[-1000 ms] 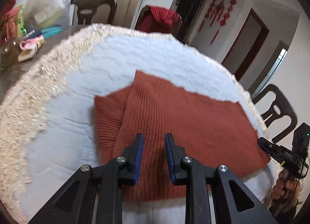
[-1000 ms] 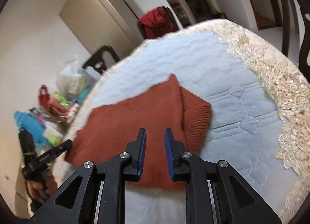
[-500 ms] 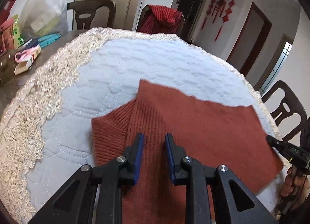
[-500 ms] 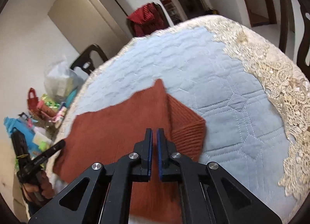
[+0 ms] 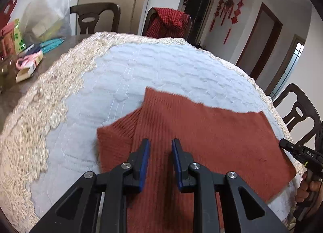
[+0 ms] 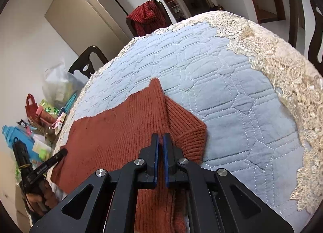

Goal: Fold small clothes

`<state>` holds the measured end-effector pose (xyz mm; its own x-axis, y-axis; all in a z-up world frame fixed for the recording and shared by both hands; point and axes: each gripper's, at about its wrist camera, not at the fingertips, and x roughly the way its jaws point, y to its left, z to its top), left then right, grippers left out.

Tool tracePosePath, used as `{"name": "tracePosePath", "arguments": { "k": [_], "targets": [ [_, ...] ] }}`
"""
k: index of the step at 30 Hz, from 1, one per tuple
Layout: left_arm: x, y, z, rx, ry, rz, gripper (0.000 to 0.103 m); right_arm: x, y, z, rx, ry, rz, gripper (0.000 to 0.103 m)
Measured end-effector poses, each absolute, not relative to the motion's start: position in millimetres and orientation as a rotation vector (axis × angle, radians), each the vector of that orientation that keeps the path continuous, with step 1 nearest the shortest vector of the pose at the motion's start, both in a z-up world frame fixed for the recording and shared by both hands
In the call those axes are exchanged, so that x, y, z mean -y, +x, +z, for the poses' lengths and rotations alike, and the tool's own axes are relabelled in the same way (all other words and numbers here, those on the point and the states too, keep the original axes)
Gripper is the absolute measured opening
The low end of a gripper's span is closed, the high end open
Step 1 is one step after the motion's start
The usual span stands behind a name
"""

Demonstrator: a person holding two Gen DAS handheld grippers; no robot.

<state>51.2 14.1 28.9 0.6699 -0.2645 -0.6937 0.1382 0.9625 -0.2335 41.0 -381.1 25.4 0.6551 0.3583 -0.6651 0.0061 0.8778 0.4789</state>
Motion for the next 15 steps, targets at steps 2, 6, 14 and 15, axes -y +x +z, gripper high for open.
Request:
{"name": "tracePosePath", "arguments": {
  "k": [2,6,14,15],
  "targets": [
    [-8,58,34,-0.799,-0.138,-0.221,0.029,377,43,33,-0.826,0.452,0.218,0.006],
    [1,75,30,-0.806,-0.090,-0.204,0.029,368,60,36,-0.829,0.409,0.217,0.006],
    [0,80,17,-0.850,-0.092,-0.184,0.029,380,71,15,-0.892,0.441,0.172,0.008],
    [0,78,18,-0.848,-0.088,-0.181,0.029,381,69,16,-0.888,0.441,0.173,0.008]
  ]
}}
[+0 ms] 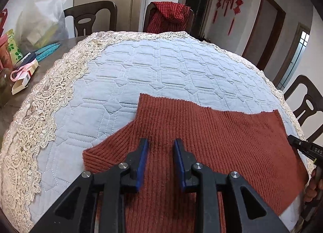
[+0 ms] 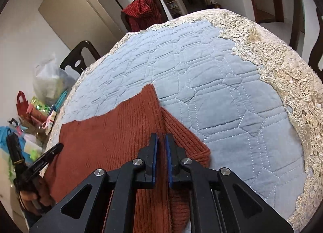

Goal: Fold small clothes

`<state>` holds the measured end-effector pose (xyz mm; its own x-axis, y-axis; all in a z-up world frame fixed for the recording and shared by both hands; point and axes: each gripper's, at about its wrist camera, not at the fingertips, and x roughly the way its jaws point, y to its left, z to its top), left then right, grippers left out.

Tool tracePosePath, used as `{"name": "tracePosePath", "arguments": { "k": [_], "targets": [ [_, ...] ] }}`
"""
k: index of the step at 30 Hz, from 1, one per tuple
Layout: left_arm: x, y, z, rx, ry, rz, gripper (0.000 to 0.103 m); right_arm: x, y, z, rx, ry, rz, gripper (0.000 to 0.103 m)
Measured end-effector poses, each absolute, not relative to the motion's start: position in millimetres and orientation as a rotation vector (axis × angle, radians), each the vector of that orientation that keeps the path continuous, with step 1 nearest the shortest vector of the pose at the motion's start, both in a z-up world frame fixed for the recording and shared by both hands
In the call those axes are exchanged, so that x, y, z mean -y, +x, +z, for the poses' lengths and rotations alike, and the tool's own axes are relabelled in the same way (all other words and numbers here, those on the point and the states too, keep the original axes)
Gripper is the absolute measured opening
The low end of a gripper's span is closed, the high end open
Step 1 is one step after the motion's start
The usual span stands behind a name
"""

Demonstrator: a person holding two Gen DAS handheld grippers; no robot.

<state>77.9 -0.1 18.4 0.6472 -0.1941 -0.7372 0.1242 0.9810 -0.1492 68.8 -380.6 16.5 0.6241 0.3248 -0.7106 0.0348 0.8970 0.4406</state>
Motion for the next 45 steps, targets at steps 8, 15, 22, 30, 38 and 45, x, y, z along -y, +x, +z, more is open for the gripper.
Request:
{"name": "tracePosePath", "arguments": {
  "k": [8,15,22,30,38,45],
  "targets": [
    [2,63,31,-0.812,-0.073,-0.166,0.031,372,48,40,-0.820,0.398,0.228,0.008],
    [0,51,36,-0.797,-0.069,-0.157,0.035,349,40,48,-0.810,0.310,0.292,0.012],
    [-16,34,38,-0.780,-0.098,-0.137,0.043,324,32,46,-0.827,0.228,0.334,0.012],
    [-53,15,27,-0.794,-0.199,-0.103,0.051,308,18,41,-0.842,0.196,0.392,0.012],
    [-64,27,11,-0.834,-0.323,-0.167,0.056,274,20,36,-0.860,0.153,0.496,0.013],
    [-56,48,8,-0.847,-0.363,-0.209,0.056,249,23,34,-0.868,0.127,0.552,0.013]
  ]
}}
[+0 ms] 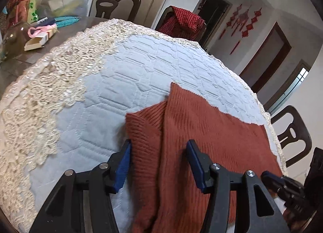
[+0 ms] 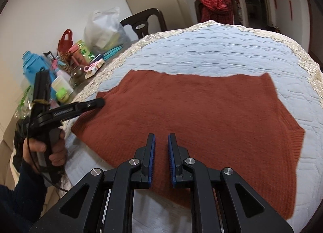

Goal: Fold small clothes

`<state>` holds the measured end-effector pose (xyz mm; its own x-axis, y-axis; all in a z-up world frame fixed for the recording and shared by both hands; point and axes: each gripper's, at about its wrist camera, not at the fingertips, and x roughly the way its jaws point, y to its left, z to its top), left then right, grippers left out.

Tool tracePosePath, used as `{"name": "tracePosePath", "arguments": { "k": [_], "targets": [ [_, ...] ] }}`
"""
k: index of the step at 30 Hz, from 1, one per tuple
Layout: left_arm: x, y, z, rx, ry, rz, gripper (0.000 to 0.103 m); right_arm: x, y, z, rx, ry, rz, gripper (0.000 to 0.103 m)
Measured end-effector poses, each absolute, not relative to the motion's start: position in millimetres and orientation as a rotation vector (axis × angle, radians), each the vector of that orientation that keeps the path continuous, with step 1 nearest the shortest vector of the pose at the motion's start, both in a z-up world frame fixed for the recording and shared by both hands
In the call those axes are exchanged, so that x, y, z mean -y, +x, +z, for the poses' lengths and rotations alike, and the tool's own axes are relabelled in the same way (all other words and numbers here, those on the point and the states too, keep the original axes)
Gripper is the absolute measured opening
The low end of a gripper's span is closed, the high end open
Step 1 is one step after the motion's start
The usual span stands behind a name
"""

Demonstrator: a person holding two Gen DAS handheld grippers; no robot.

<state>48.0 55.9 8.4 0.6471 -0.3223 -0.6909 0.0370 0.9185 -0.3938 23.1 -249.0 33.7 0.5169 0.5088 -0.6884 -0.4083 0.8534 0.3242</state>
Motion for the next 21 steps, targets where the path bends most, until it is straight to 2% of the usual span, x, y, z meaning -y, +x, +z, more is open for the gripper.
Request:
{"name": "tracePosePath", "arguments": {
  "k": [16,19,20,21],
  "targets": [
    [-48,23,8,-0.873,-0.396,-0.282,0.056,228,55,28,-0.892,0.125,0.541,0.013],
    [-48,23,7,-0.872,-0.399,-0.277,0.055,230,33,27,-0.893,0.121,0.589,0.022],
    [-48,23,7,-0.872,-0.402,-0.274,0.052,233,22,26,-0.887,0.132,0.614,0.029],
    [-49,24,7,-0.872,-0.406,-0.272,0.045,235,15,26,-0.882,0.137,0.628,0.032]
  ]
}}
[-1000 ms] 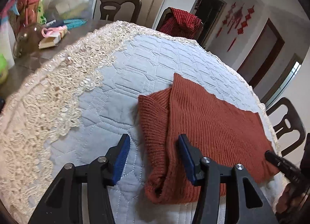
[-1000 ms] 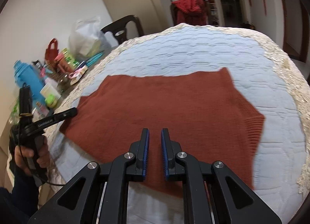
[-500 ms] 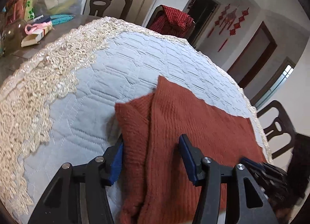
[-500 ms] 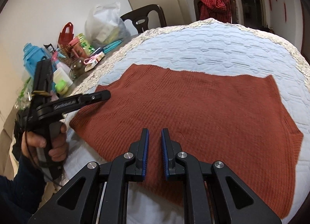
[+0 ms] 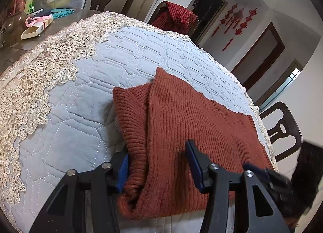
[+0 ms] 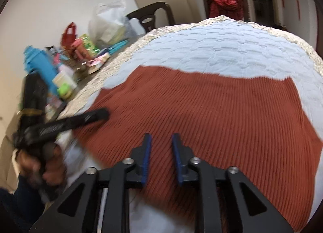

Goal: Fold small clothes

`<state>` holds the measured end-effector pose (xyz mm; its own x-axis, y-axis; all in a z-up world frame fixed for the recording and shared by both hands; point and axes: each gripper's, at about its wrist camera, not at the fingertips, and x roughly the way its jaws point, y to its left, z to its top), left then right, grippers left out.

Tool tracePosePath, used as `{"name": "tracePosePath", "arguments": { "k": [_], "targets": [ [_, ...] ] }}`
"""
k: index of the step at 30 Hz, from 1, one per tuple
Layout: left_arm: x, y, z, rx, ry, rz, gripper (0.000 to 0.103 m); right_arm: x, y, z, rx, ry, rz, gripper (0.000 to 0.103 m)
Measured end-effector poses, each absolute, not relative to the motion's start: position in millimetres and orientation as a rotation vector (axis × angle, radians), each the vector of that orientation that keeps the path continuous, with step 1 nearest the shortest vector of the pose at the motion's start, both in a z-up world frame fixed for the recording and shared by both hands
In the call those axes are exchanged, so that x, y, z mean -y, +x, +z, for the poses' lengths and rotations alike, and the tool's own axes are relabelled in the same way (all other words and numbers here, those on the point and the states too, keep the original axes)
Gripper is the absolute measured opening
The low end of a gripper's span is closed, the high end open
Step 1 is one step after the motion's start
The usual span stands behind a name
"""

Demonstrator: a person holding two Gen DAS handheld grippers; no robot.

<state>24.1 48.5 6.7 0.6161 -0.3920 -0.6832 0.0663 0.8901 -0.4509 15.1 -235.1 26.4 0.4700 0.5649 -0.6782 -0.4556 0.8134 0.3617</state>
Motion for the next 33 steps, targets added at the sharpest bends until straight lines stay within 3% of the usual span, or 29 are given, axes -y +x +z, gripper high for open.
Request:
{"name": "tracePosePath", "arguments": {
  "k": [5,8,20,31,33],
  "targets": [
    [-54,29,7,-0.891,-0.459,-0.297,0.023,251,-6,29,-0.879,0.168,0.656,0.032],
    [-55,29,20,-0.871,-0.497,-0.340,0.020,269,-4,37,-0.839,0.200,0.613,0.032],
    [55,35,110,-0.734,-0.419,-0.667,0.018,326,-3,37,-0.806,0.289,0.445,0.033],
    [168,50,35,-1.034,-0.324,-0.860,0.018,351,-15,24,-0.850,0.325,0.429,0.033],
    [160,45,41,-1.017,-0.346,-0.875,0.024,352,-16,23,-0.851,0.327,0.450,0.037]
  ]
}}
